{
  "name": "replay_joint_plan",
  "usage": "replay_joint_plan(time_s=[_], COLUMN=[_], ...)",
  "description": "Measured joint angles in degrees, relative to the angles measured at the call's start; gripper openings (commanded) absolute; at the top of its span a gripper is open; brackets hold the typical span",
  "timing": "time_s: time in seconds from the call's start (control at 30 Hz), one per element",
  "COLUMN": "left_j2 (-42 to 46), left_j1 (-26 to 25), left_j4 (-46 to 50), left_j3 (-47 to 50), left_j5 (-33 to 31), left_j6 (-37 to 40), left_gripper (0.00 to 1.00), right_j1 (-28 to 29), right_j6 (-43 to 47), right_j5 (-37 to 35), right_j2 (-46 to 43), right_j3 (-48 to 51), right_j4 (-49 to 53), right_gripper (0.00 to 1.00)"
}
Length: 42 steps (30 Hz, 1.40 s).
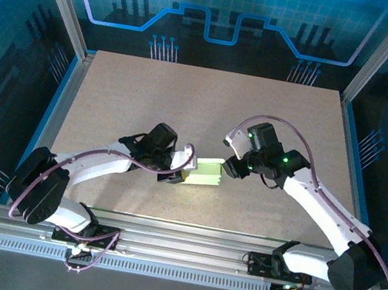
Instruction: Fold the paper box
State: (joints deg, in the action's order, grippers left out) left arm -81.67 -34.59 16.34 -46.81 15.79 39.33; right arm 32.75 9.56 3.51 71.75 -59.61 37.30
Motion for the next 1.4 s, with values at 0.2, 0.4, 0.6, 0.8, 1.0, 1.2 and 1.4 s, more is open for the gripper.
replay_joint_plan(time_s=[0.2,0.4,0.6,0.8,1.0,1.2,1.4], left_j2=[-1.7,-1.7,-2.0,-2.0,-2.0,-2.1,-2.5], left_j1=[0.0,0.0,0.0,0.0,0.0,0.0,0.0], left_j4=[1.5,1.5,1.6,1.6,1.9,1.5,0.3], left_j3=[-0.9,-0.9,-0.9,-0.9,-0.9,-0.9,-0.9], left_j5=[0.6,0.6,0.6,0.6,0.6,0.6,0.5], left_j6=[0.0,0.0,0.1,0.2,0.4,0.0,-0.4], left_gripper=[0.38,0.38,0.38,0.38,0.38,0.41,0.41], right_j1=[1.0,1.0,1.0,1.0,0.9,1.0,2.4], right_j6=[1.5,2.6,3.4,4.6,4.4,-0.8,-10.9], right_j5=[1.4,1.6,1.4,1.4,1.0,0.2,-2.5], right_j2=[3.3,6.7,7.8,7.8,8.1,8.5,8.9], right_j3=[-1.9,-3.7,-3.8,-3.8,-3.8,-4.8,-6.1], right_j4=[0.4,1.9,3.8,5.5,6.0,6.2,7.1], right_gripper=[0.29,0.24,0.25,0.14,0.0,0.0,0.0])
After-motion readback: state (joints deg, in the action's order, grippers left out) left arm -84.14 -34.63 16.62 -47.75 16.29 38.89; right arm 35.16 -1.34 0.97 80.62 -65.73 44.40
